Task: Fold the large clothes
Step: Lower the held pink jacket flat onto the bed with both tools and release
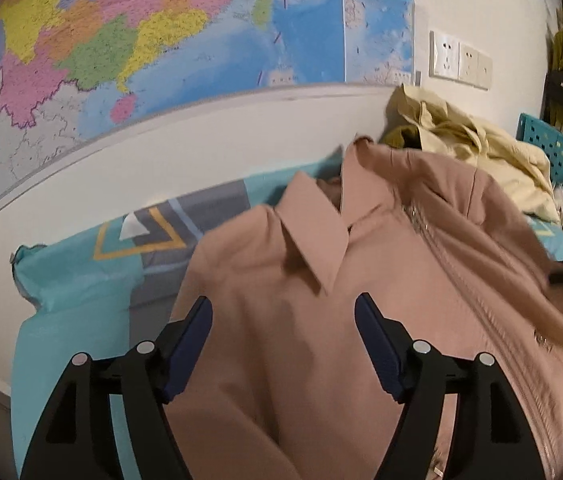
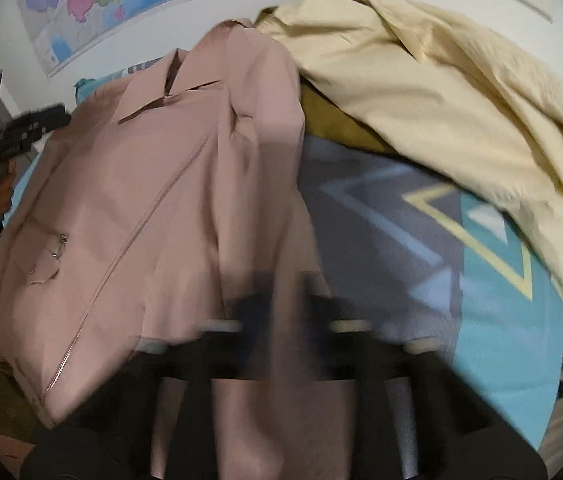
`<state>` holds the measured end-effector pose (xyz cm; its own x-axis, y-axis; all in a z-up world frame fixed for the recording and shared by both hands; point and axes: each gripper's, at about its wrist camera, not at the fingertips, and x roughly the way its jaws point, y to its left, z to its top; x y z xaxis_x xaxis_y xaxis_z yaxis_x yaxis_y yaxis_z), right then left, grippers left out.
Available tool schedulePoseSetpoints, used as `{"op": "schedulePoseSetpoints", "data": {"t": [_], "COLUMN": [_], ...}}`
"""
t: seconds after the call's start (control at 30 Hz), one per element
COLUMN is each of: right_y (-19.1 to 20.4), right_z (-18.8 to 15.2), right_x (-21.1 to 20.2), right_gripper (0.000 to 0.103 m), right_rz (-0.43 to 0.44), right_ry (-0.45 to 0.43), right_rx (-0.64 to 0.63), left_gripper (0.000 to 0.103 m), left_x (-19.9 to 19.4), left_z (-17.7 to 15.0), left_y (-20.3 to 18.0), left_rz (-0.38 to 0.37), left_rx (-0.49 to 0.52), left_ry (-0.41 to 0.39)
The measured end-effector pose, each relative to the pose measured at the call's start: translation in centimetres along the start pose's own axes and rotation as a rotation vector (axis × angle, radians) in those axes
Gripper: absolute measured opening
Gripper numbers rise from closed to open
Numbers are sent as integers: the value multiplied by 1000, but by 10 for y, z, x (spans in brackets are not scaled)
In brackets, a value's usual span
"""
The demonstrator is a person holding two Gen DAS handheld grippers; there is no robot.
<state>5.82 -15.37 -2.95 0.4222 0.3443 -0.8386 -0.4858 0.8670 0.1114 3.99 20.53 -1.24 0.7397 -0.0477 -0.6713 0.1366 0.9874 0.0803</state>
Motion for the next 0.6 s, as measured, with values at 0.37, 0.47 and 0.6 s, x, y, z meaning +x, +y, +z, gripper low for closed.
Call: {"op": "schedulePoseSetpoints", "data": {"t": [0.37, 0.47, 0.6], "right_y": [-79, -91, -82], "right_z": [37, 21, -8], "right_x": [-54, -34, -49], "right_gripper": [13, 36, 71], "right_rz": [-187, -166, -135], "right_ry": [-161, -119, -186], "right_rx": [168, 234, 236], "left_gripper": [74, 74, 77], "left_x": [-25, -28, -50], "left_z": [-26, -42, -67], "left_y": [25, 33, 39], "left_rz": [71, 79, 52], "left_rx": [-56, -76, -103], "left_ry": [24, 62, 78]}}
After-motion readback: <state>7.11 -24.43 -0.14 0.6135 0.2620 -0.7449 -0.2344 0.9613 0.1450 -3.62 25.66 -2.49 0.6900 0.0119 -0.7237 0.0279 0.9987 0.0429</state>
